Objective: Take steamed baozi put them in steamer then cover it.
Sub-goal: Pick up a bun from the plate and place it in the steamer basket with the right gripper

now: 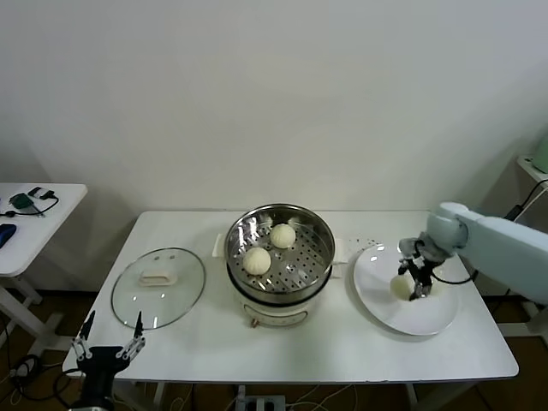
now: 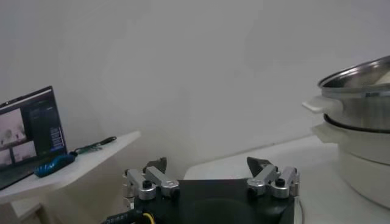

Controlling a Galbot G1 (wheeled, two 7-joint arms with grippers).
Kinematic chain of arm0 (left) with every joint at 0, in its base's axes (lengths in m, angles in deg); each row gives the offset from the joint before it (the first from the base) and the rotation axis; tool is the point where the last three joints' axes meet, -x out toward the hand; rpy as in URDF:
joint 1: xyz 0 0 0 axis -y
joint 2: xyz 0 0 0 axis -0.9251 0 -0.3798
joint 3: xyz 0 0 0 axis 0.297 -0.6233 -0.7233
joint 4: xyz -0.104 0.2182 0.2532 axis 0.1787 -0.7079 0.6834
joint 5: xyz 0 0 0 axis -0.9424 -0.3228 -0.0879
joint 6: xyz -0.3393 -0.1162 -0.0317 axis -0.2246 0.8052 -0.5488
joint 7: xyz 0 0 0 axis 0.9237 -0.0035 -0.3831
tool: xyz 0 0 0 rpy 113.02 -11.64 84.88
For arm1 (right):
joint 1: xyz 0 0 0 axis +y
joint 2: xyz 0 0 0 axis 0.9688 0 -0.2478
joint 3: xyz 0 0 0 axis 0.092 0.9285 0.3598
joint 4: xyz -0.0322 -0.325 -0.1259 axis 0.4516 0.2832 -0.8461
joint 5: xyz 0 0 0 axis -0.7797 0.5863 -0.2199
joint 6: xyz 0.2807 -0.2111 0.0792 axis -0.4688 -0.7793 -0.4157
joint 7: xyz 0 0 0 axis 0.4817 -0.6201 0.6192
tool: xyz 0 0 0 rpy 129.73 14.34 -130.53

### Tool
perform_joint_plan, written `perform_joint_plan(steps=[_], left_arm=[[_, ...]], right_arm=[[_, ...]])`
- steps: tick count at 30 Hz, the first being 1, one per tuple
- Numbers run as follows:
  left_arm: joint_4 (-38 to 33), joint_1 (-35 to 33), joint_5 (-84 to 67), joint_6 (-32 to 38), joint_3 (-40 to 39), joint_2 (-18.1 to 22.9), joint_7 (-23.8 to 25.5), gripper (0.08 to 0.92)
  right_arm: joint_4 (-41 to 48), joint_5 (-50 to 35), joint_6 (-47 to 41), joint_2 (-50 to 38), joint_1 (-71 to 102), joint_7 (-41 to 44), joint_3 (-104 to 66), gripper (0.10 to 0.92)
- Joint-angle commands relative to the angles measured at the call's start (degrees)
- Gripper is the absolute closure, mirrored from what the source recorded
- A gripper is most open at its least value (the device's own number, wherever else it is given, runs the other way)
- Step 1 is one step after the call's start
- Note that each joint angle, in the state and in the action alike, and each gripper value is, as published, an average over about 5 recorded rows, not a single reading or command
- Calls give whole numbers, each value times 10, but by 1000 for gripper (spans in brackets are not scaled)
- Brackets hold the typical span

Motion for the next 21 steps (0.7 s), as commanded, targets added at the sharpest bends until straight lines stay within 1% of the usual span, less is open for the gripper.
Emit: perform_joint_plan(steps=[1,6,16,21], left_arm=[[1,-3,0,1,-1,0,0,177],[3,-6,0,1,-5,1,0,177],[3,-16,-7,7,-4,-2,0,177],[5,-21,-16,9,1,-2,-1,177]], right_arm=[[-27,0,231,87,-249,48,133,330],[-56,9,270,149,-254,57,89,330],[-98,122,297,273,-133,56,-1,330],[-95,150,304,317,-72,53,-8,330]])
